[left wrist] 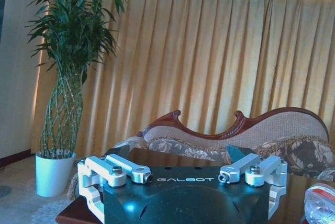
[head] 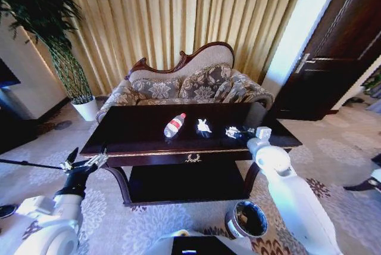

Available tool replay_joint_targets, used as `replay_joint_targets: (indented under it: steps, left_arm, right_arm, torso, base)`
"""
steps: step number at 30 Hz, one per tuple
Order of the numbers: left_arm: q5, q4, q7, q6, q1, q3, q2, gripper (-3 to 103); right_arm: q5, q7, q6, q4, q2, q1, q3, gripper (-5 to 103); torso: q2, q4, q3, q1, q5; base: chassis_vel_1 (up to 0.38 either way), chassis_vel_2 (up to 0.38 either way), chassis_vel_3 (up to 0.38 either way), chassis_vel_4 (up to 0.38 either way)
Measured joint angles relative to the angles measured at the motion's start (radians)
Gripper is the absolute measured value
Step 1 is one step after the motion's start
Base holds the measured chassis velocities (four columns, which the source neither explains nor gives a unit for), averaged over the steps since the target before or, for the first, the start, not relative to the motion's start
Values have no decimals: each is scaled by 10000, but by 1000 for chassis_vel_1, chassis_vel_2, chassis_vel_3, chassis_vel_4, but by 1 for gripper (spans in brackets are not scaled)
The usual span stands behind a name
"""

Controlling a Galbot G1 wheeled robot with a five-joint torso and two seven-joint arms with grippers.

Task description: Move to the front of the table and place the trash on the table into the trash bin.

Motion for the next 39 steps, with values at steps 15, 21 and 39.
replay_joint_targets:
  steps: [15,21,39]
  left_arm:
    - [-15,0,-2,23,-44,-39,-7,100]
    - [-15,0,-5,29,-61,-15,36,100]
    - [-15,0,-155,223,-133,24,37,100]
  right_arm:
    - [166,492,-188,-983,-26,555,-358,100]
    - [90,475,-171,-1172,20,455,-280,100]
    - [-52,301,-128,-1160,10,346,-114,68]
  torso:
    - [0,0,-1,0,0]
    - [0,0,-1,0,1]
    - [1,0,-1,0,0]
  base:
    - [0,0,0,0]
    - [0,0,0,0]
    - [0,0,0,0]
